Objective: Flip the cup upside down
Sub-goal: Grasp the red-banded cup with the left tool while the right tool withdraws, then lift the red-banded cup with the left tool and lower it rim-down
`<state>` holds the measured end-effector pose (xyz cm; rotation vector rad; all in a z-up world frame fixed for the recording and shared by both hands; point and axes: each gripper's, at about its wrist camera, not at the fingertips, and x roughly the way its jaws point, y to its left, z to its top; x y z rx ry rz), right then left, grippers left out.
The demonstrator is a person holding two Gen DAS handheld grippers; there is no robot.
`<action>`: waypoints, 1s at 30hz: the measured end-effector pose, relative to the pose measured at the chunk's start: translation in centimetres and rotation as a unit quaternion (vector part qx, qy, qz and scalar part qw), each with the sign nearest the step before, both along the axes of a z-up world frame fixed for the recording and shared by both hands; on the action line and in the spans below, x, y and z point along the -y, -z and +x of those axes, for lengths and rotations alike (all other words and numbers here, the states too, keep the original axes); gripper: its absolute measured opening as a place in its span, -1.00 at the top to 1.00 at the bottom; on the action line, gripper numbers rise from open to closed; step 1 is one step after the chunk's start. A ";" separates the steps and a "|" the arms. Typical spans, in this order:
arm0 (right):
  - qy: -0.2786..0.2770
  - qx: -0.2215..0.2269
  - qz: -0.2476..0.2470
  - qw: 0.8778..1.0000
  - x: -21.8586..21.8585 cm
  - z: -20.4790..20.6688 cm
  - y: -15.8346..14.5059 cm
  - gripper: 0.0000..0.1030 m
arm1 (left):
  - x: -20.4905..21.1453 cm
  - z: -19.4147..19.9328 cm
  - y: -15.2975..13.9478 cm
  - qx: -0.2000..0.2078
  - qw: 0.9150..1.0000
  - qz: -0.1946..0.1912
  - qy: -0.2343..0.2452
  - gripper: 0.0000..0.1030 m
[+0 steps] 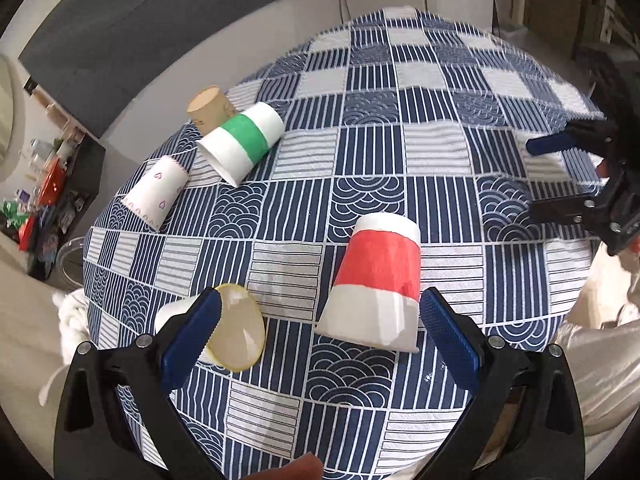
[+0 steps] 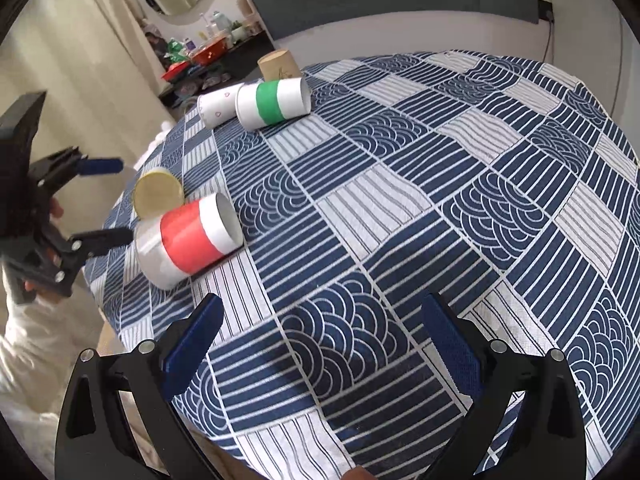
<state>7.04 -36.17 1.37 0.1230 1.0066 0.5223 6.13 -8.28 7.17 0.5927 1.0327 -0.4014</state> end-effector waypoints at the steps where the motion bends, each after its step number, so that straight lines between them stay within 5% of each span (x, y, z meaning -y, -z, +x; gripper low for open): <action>1: -0.006 -0.002 0.001 1.000 0.1 0.0 0.3 -0.85 | 0.4 0.4 0.3 -0.012 1.000 0.002 0.005 -0.88; 9: -0.043 -0.014 0.001 0.999 0.5 0.0 2.3 -0.85 | 4.2 2.5 2.6 -0.084 0.993 0.072 0.050 -0.88; 14: -0.058 -0.012 -0.017 0.998 0.2 0.5 2.7 -0.85 | 6.2 2.7 3.8 -0.091 0.986 0.113 0.088 -0.86; 16: -0.056 -0.014 -0.015 0.998 0.3 0.7 2.9 -0.85 | 6.7 2.8 4.2 -0.091 0.983 0.124 0.101 -0.78; 20: -0.051 -0.009 -0.002 0.999 0.6 0.6 2.9 -0.85 | 6.7 3.7 5.8 -0.136 0.977 0.134 0.092 -0.18; 30: -0.047 -0.003 0.002 0.999 0.5 0.3 2.4 -0.85 | 4.7 5.5 2.8 -0.103 0.994 0.019 0.022 -0.15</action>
